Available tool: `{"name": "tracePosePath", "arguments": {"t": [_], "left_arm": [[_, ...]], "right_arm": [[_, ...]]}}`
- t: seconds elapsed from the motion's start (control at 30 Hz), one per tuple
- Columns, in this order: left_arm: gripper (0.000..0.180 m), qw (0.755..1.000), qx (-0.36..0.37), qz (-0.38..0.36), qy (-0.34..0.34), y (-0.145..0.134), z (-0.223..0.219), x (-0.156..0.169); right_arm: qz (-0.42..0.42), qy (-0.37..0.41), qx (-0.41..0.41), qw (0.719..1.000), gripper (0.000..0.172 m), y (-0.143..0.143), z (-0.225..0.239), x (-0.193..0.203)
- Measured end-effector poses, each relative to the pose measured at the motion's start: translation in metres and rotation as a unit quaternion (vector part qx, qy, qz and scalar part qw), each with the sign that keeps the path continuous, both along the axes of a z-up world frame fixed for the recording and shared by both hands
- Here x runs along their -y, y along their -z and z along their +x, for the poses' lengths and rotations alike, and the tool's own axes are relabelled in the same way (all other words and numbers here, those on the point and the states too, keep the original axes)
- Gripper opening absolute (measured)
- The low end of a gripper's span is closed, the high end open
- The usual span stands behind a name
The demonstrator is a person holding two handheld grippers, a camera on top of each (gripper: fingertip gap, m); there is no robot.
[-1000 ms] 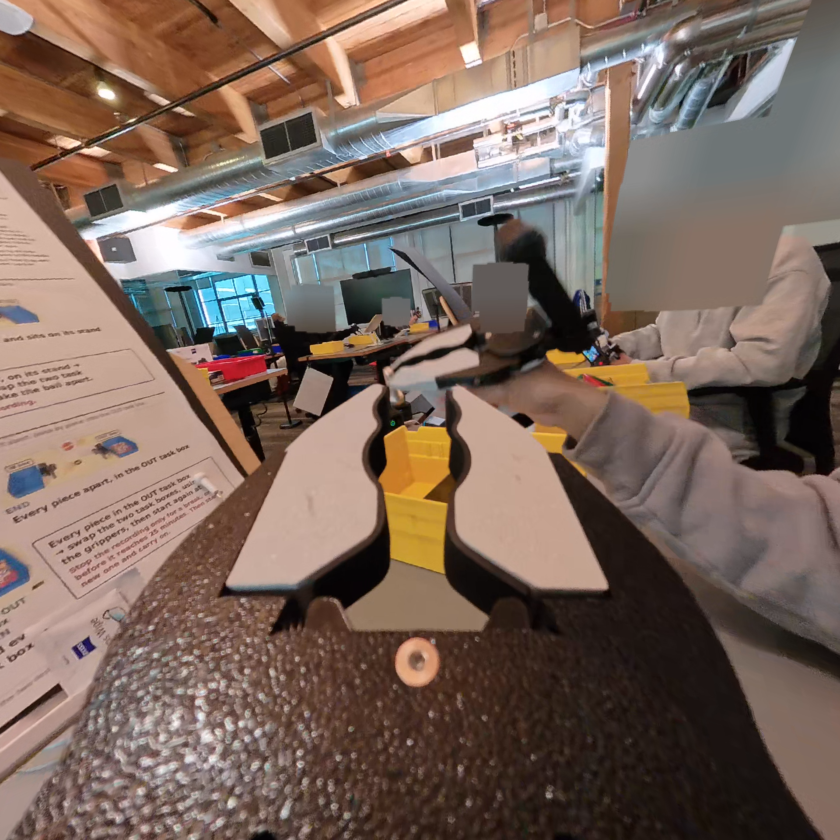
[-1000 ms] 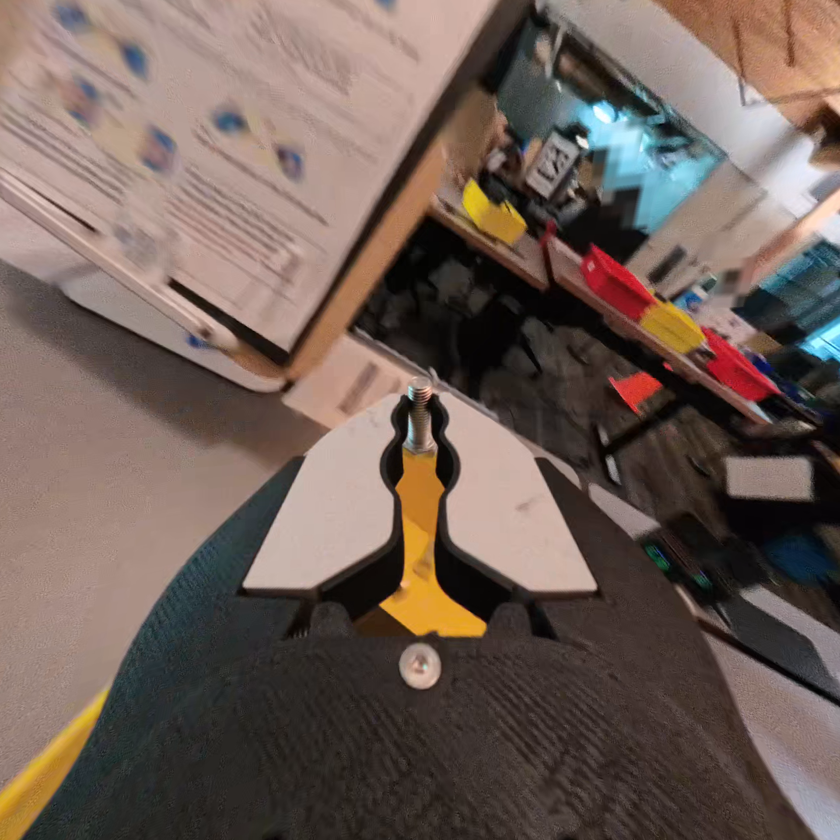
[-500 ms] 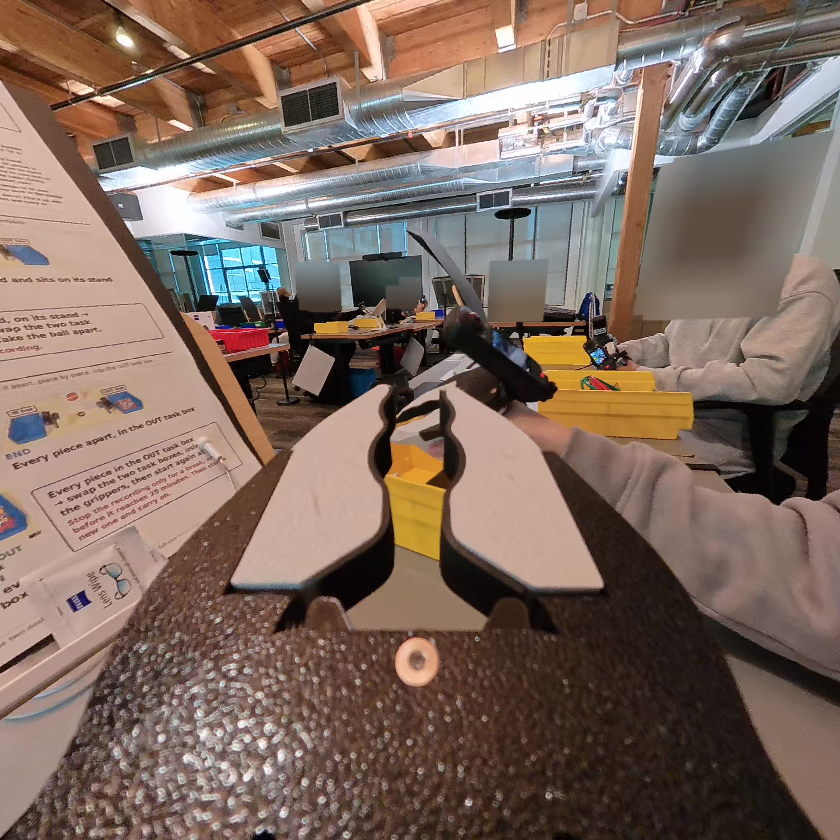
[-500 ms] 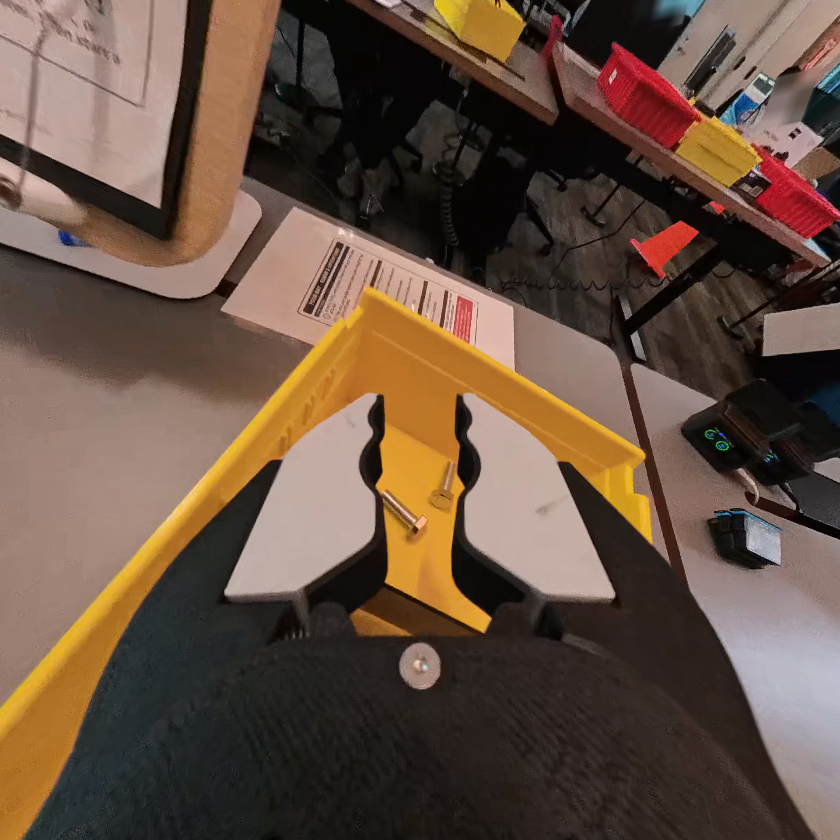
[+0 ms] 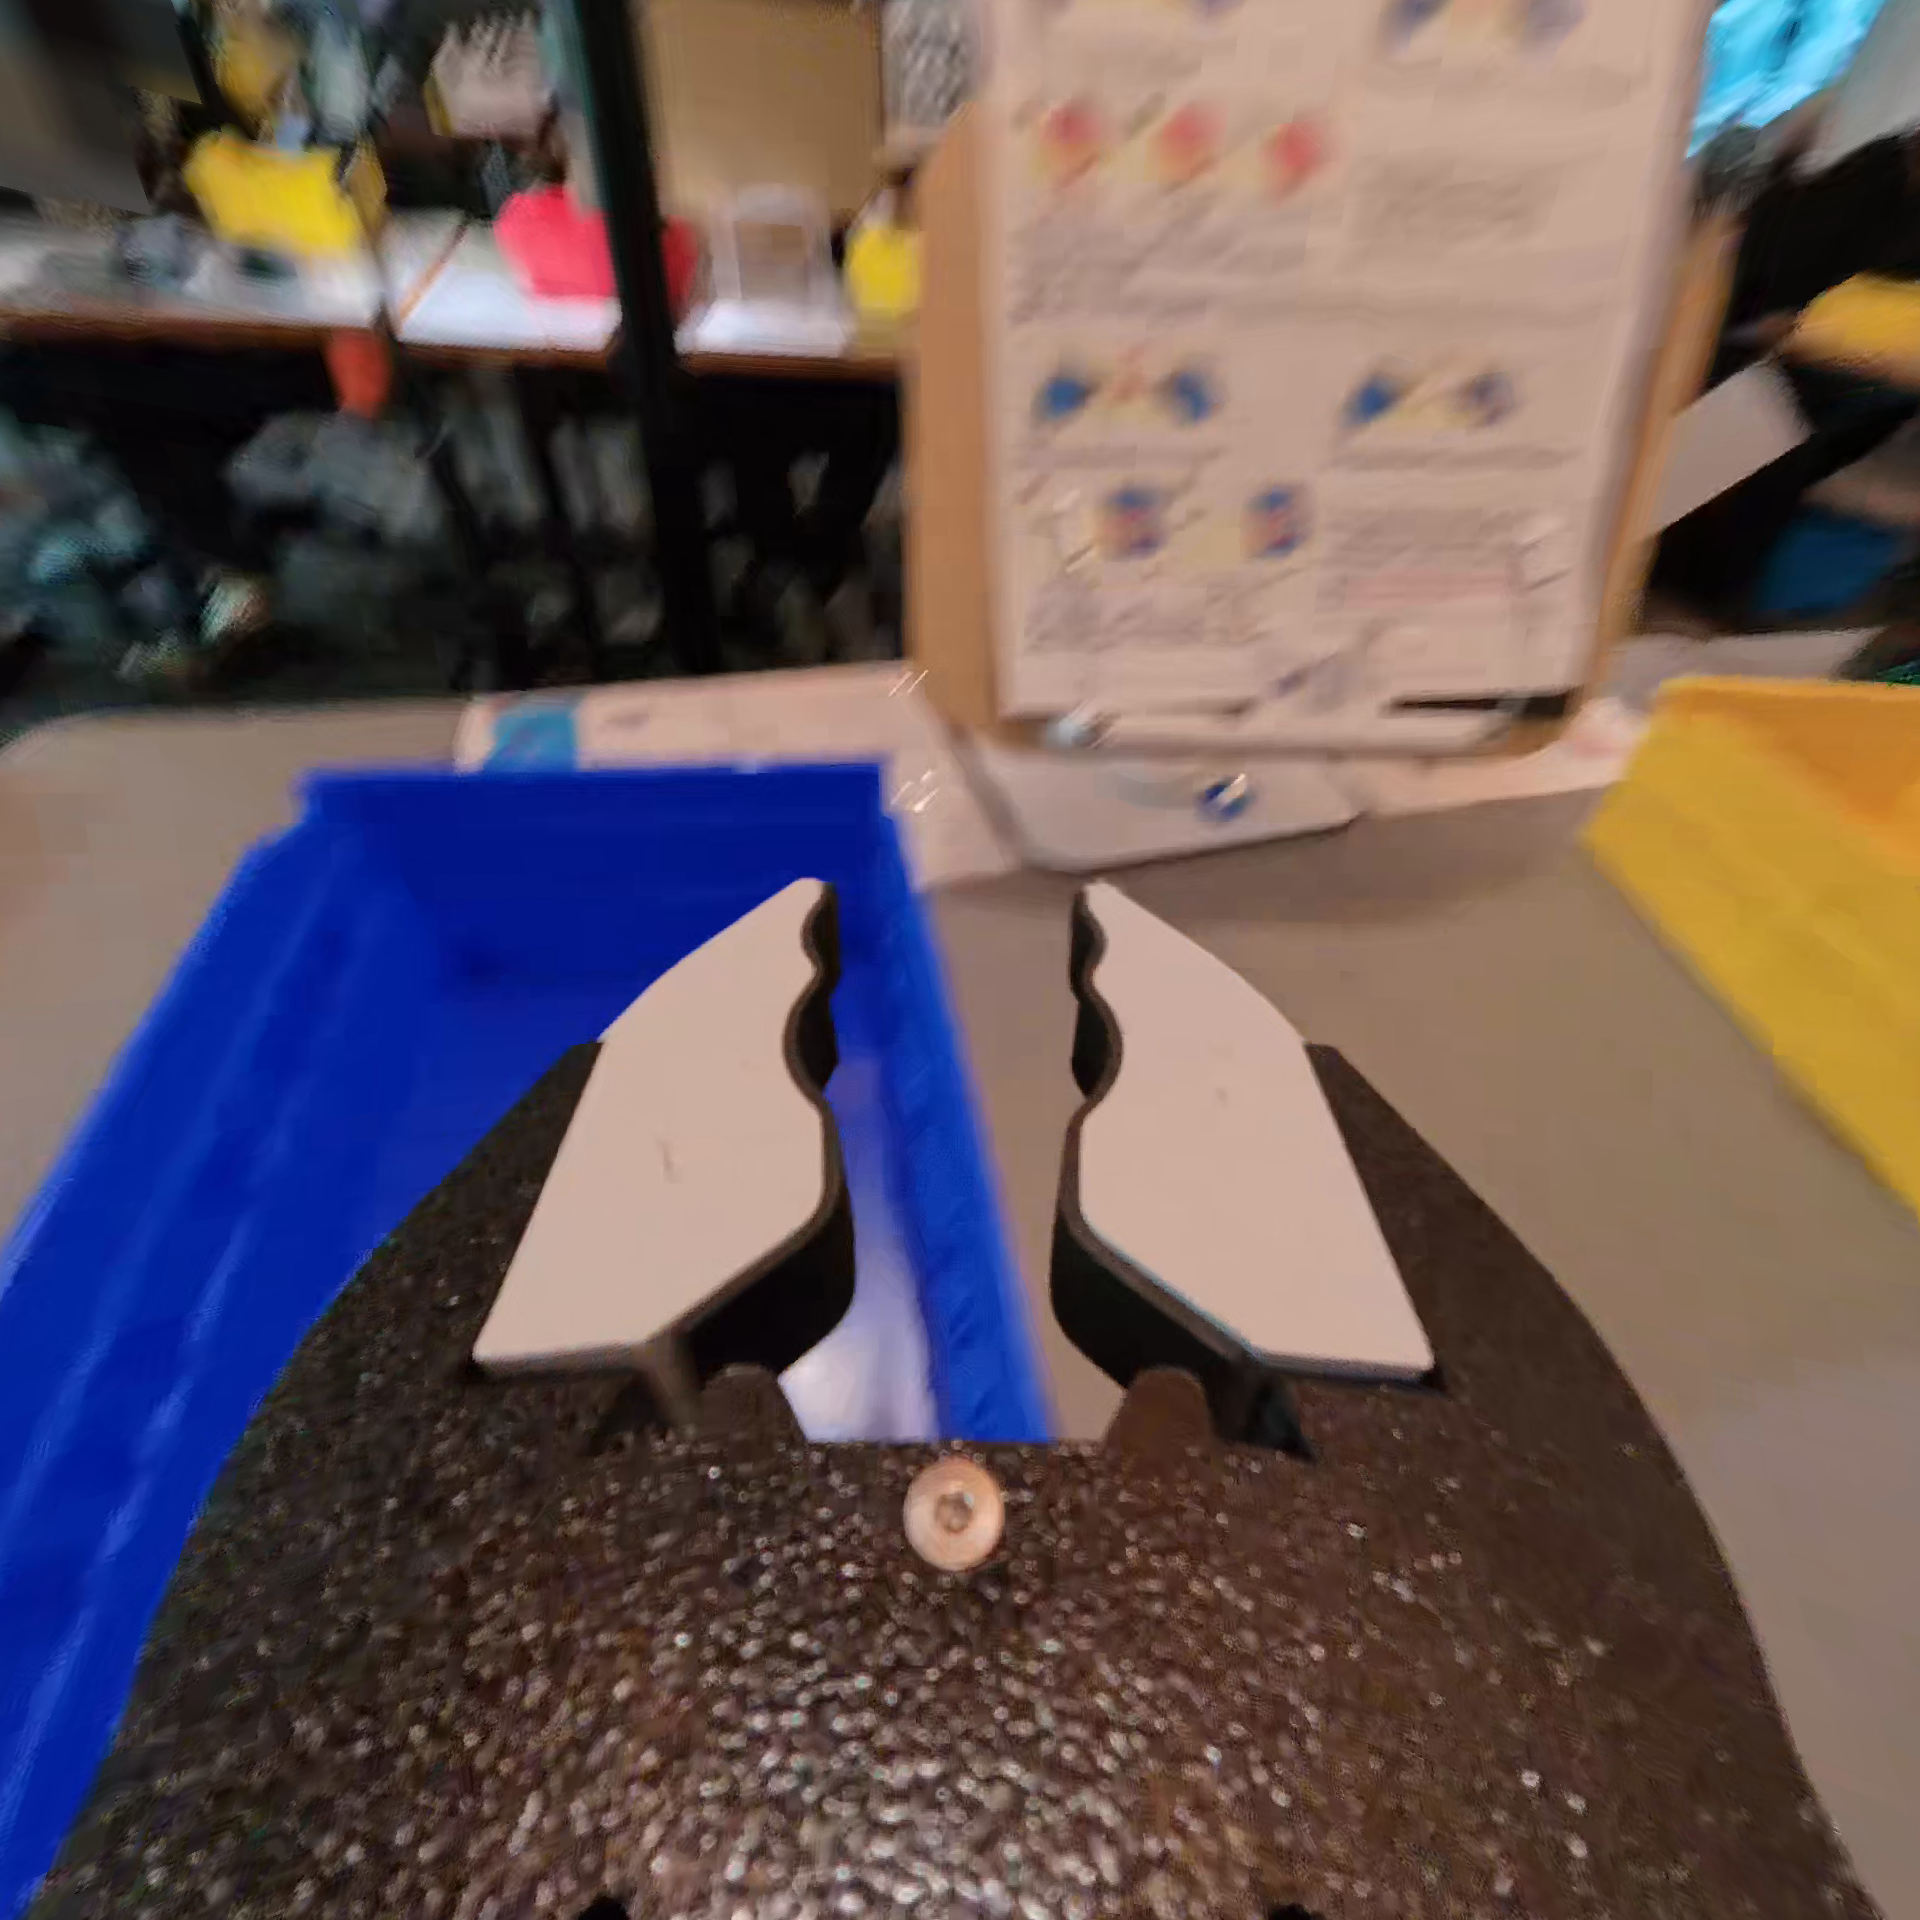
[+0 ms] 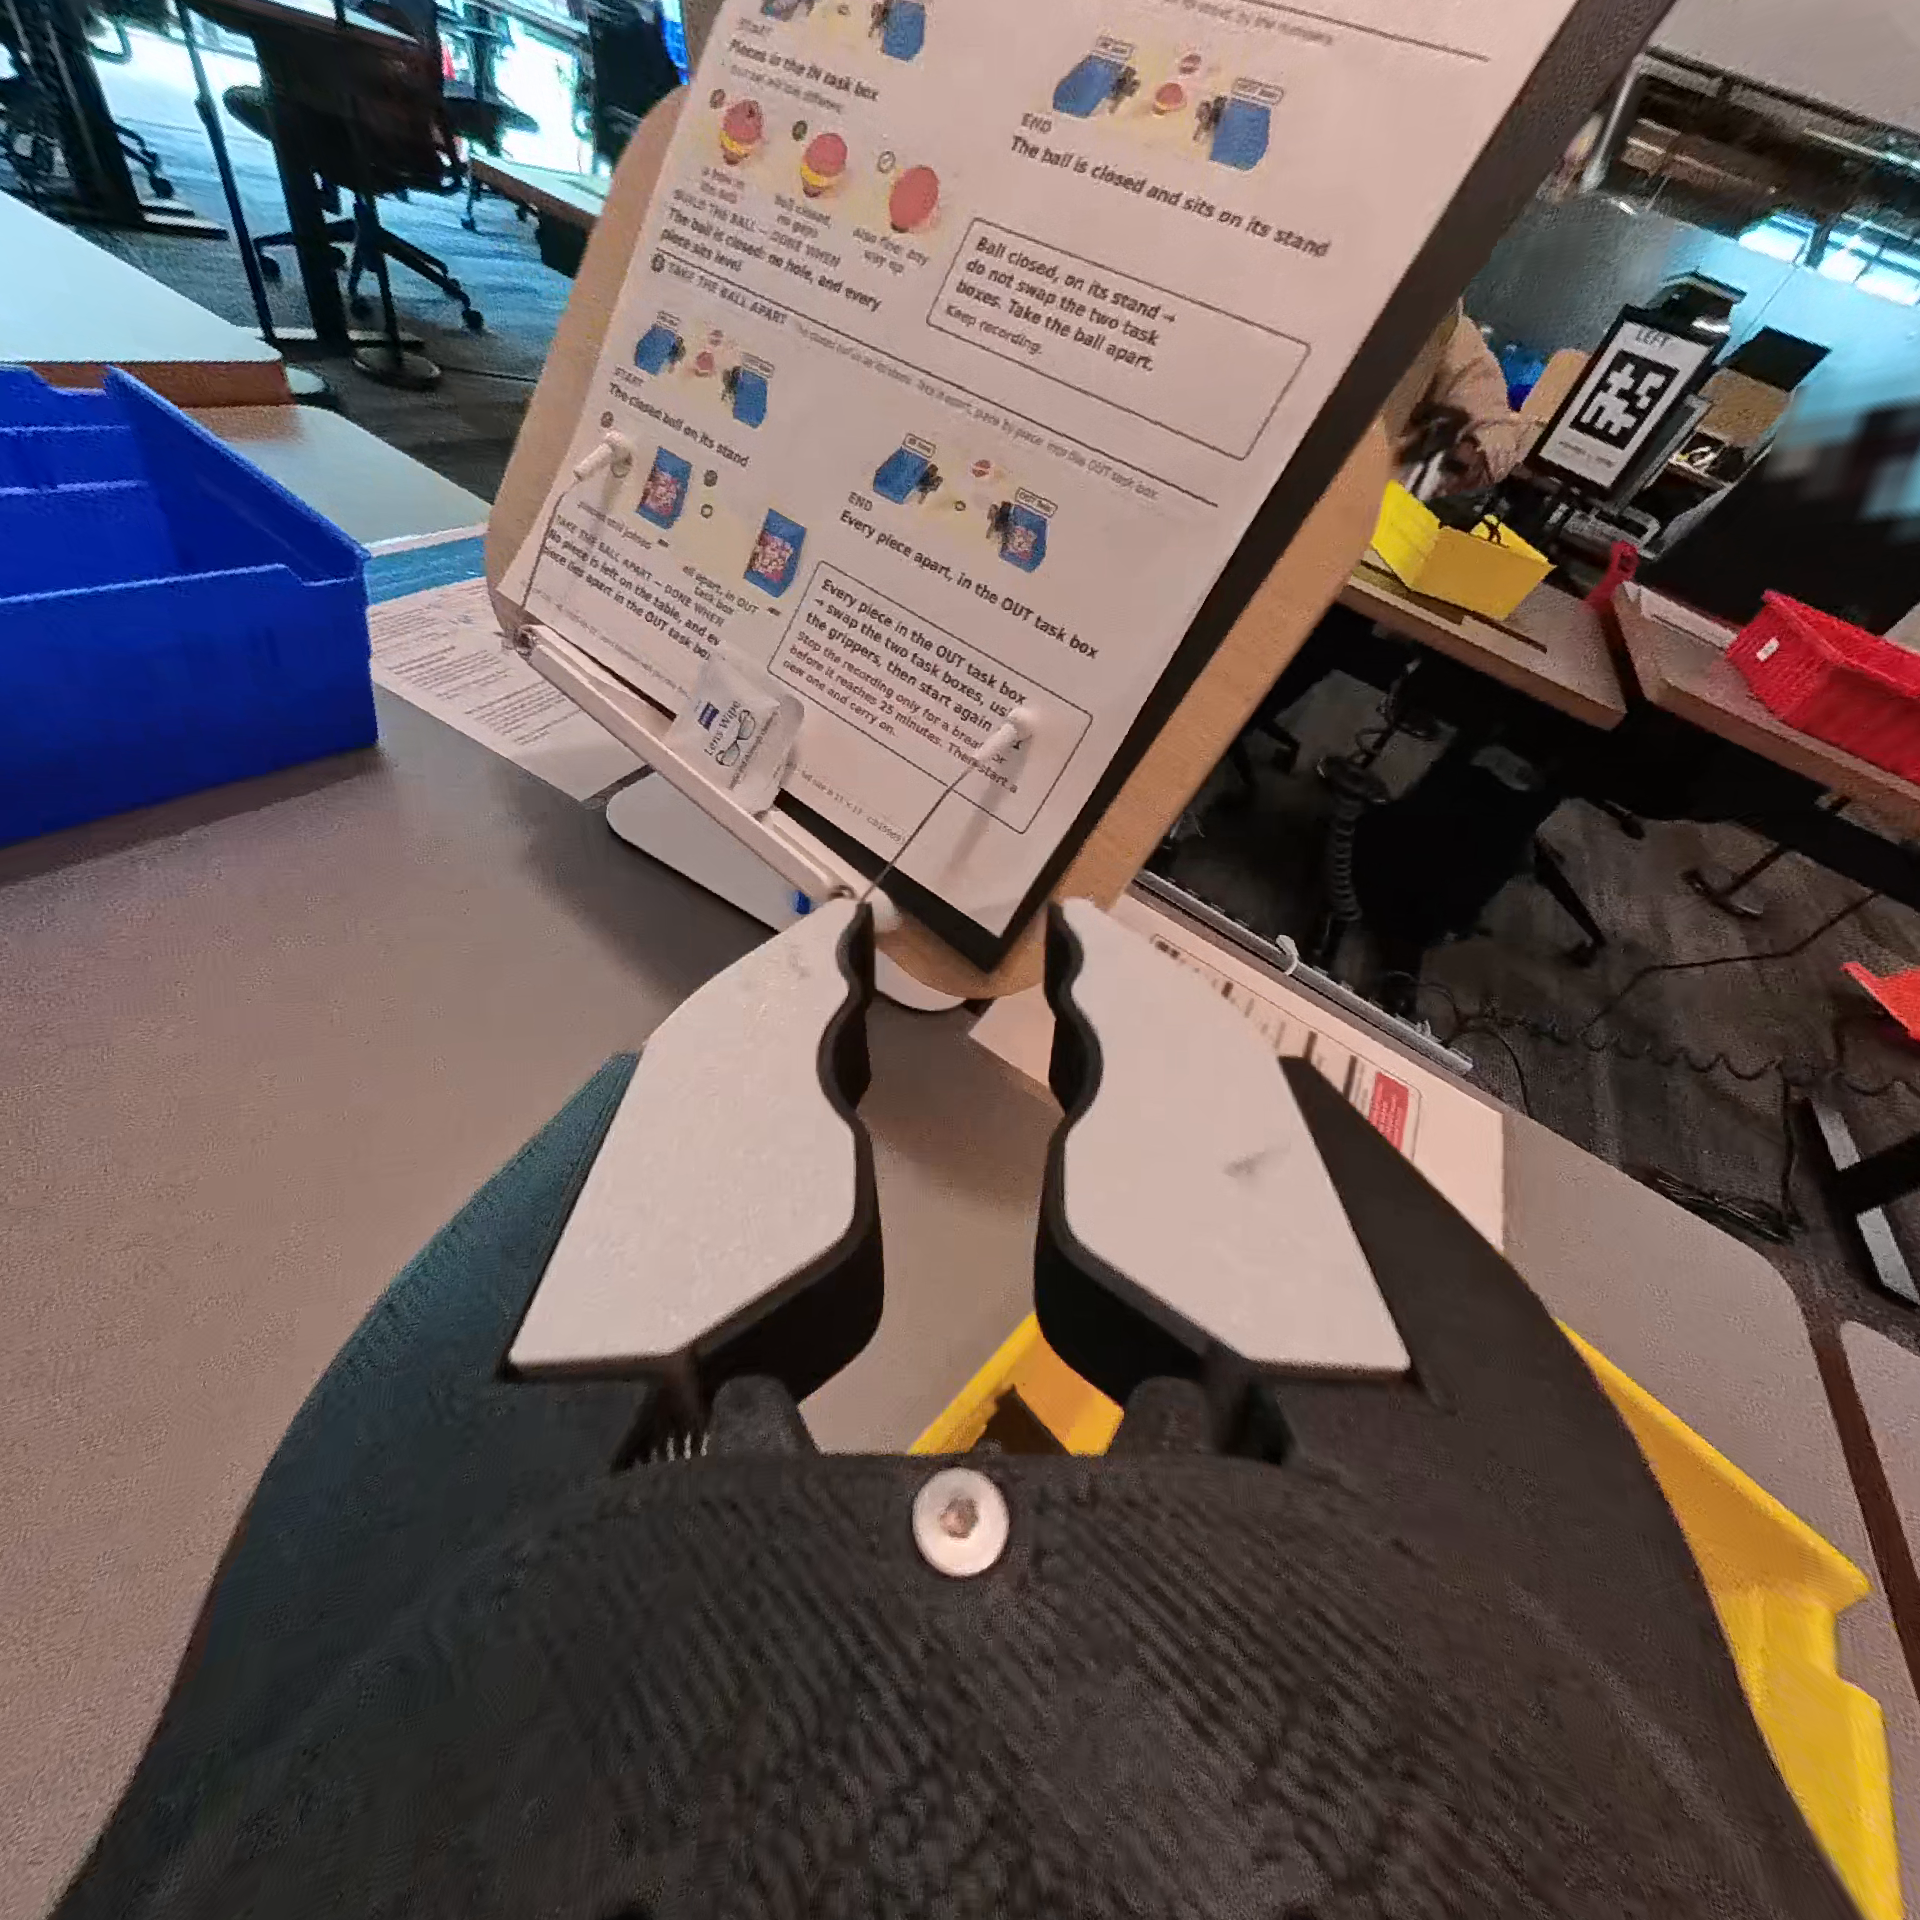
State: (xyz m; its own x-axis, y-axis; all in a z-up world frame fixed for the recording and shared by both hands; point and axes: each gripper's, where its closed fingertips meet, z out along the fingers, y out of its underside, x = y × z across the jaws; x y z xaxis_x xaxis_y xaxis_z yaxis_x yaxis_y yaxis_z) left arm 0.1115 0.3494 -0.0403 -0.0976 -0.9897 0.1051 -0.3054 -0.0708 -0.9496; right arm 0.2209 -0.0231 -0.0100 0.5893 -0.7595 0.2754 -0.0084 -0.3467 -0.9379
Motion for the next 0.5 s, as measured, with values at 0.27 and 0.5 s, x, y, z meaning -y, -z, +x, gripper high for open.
{"name": "tracePosePath", "arguments": {"t": [0.27, 0.5], "left_arm": [[0.053, 0.933, -0.195, -0.252, -0.169, 0.083, -0.025, -0.07], [0.045, 0.84, -0.309, -0.356, -0.268, 0.125, -0.019, -0.073]], "right_arm": [[-0.01, -0.046, -0.006, 0.999, 0.031, 0.004, -0.01, -0.029], [-0.014, -0.081, -0.013, 0.997, 0.032, 0.006, -0.02, -0.044]]}}
